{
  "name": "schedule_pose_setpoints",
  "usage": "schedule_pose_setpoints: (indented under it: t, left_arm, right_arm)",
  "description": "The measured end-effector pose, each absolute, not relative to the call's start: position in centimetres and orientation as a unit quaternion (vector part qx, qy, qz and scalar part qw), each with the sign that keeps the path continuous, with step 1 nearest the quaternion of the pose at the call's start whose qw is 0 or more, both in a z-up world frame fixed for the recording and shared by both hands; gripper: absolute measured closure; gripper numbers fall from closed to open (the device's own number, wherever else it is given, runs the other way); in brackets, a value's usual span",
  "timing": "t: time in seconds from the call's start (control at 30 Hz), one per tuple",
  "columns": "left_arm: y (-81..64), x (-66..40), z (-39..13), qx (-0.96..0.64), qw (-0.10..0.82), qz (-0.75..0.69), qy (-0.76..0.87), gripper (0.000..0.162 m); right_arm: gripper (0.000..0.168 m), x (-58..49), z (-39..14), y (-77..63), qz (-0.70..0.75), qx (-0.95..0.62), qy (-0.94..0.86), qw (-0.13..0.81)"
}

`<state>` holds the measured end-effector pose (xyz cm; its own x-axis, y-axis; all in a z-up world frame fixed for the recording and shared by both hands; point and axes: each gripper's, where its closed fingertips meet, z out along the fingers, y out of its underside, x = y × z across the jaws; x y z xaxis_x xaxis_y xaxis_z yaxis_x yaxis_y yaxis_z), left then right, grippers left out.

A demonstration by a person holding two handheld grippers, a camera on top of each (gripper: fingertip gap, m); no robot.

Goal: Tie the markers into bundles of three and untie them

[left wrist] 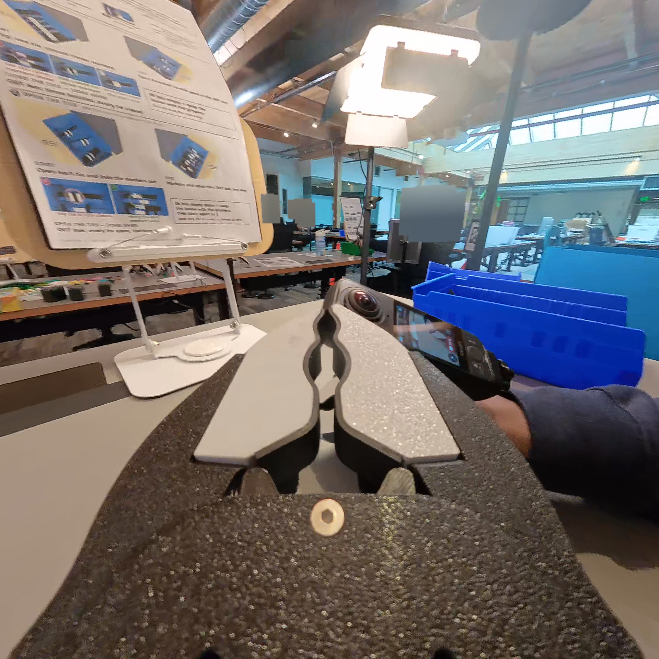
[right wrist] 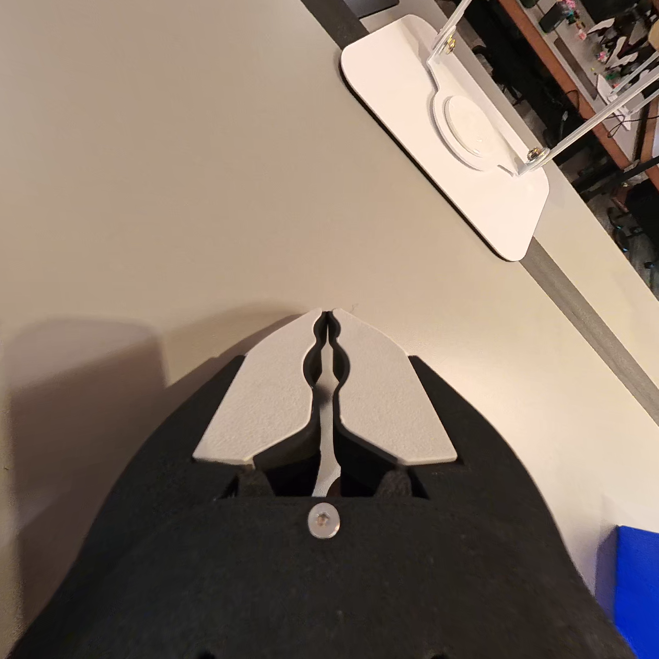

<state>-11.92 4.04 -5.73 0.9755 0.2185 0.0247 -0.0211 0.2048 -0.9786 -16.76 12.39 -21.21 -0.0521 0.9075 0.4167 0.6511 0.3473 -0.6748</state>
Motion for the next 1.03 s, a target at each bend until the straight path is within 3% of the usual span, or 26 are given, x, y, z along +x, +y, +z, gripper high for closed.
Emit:
schedule_pose_setpoints:
  t: [0.5, 0.83, 1.03]
  left_arm:
    - [4.0, -18.9, -12.9, -0.718, 0.649, 0.056, -0.244, 0.146]
    - [3.6, -20.1, -14.6, -0.777, 0.569, 0.160, -0.215, 0.132]
    - [3.4, -20.8, -16.1, -0.798, 0.536, 0.145, -0.233, 0.125]
  right_arm:
    - [0.168, -16.7, -21.5, 12.1, 0.184, -0.562, -0.711, 0.380]
    - [0.168, -16.6, -21.5, 12.0, 0.192, -0.564, -0.712, 0.372]
    - [0.168, -16.6, -21.6, 12.0, 0.195, -0.565, -0.712, 0.368]
